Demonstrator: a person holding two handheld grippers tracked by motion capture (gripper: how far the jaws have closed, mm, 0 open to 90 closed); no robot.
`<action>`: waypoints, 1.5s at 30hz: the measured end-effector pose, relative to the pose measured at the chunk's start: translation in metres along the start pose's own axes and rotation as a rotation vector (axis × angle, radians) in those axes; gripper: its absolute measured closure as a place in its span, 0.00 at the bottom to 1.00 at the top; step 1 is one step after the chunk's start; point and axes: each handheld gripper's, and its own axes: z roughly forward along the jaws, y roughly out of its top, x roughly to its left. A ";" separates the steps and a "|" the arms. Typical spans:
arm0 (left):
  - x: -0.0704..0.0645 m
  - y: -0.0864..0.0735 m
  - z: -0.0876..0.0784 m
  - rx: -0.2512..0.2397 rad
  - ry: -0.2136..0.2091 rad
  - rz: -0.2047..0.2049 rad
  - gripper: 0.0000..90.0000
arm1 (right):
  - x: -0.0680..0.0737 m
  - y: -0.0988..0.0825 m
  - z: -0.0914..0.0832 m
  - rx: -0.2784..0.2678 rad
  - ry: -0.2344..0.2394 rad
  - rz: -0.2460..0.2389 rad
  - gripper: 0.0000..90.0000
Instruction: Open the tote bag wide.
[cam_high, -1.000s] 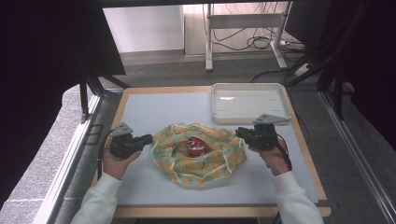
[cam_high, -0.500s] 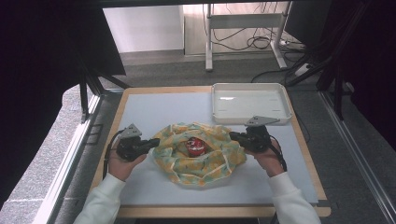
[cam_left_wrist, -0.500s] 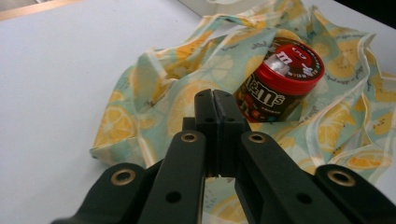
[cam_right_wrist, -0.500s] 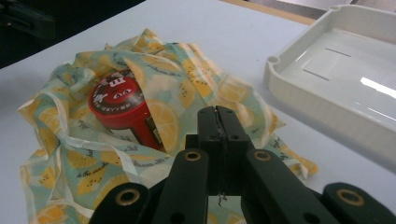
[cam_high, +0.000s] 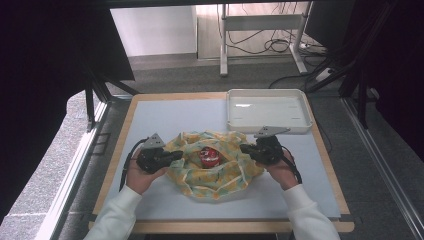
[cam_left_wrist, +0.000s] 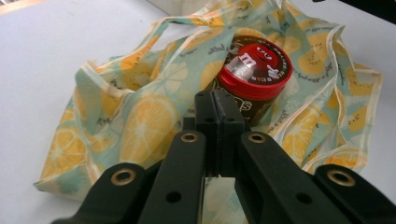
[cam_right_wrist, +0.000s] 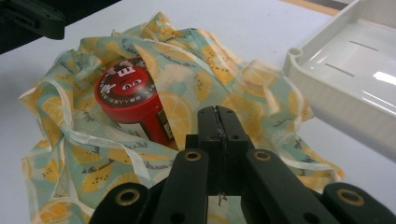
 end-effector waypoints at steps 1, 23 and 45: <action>0.000 0.000 0.002 0.006 -0.006 0.004 1.00 | 0.001 0.000 0.002 0.004 0.002 -0.003 0.99; 0.000 0.012 0.038 0.097 -0.049 0.041 1.00 | 0.022 -0.011 0.036 0.111 0.041 -0.050 0.99; 0.014 0.015 0.069 0.130 -0.030 0.009 1.00 | 0.035 -0.020 0.061 0.198 0.076 -0.100 0.99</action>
